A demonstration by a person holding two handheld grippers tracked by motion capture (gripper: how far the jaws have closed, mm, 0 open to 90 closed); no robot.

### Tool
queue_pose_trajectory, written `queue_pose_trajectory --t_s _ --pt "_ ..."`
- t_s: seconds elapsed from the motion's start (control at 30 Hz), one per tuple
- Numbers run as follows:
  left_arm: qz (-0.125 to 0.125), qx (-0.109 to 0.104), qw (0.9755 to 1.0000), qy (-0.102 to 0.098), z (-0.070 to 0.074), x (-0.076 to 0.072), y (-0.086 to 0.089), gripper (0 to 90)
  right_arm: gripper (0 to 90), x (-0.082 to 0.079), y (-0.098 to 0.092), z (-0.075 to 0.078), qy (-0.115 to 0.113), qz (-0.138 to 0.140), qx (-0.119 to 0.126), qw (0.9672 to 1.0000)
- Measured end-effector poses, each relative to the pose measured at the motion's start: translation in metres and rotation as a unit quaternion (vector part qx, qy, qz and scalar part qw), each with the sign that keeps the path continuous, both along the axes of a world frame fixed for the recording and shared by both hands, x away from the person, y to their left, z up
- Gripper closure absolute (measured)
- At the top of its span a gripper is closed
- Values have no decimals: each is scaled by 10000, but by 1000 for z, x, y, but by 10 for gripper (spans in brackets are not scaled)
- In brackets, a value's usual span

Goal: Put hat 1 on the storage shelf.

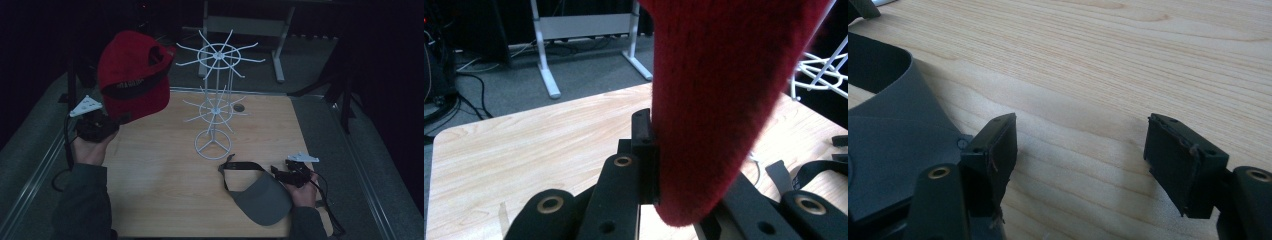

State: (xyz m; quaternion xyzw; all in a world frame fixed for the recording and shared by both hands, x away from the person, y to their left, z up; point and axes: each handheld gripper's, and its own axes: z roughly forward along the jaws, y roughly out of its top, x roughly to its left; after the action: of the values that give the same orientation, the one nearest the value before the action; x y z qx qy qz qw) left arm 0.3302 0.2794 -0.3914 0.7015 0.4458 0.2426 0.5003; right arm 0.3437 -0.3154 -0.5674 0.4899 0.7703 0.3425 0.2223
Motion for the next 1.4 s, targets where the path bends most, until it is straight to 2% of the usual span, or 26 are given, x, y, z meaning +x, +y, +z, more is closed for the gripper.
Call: queue_pose_trajectory --t_s 0.6,1.17,1.4 --pt "-54 -17 9999 -131 12 11 -9 859 294 0 0 0 -2 -2 3 10000" --pt "-49 -194 9996 -217 24 18 -17 859 294 0 0 0 -1 -1 4 10000" --pt "-17 -360 9991 -216 27 21 -18 859 294 0 0 0 -1 -1 3 10000"
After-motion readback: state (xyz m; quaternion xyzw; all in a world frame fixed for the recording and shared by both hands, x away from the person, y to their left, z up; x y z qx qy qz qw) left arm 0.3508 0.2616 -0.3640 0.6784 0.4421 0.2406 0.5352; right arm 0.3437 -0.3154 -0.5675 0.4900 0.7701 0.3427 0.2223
